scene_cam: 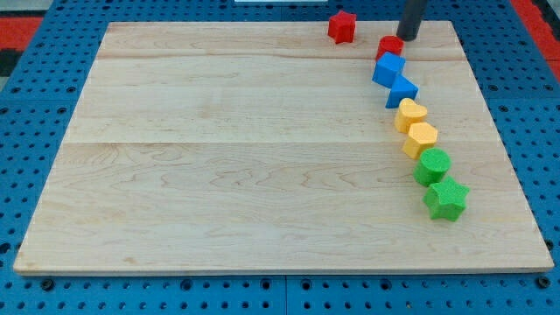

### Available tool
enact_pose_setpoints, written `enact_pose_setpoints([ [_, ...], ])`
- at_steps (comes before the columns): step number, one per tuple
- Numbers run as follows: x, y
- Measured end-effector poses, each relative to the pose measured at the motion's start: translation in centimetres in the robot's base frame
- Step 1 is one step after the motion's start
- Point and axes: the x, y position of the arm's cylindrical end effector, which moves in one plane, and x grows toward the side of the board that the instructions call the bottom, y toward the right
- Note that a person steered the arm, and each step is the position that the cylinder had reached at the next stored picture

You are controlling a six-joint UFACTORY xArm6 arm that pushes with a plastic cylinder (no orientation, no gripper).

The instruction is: Slide the red star slightly right

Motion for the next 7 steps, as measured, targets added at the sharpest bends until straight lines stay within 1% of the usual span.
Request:
enact_pose_setpoints([
  [1,-1.7,-0.3],
  [2,-1.8,-1.3],
  [4,-0.2,-3.0],
  [6,0.3,-6.7],
  [7,2.0,-6.7],
])
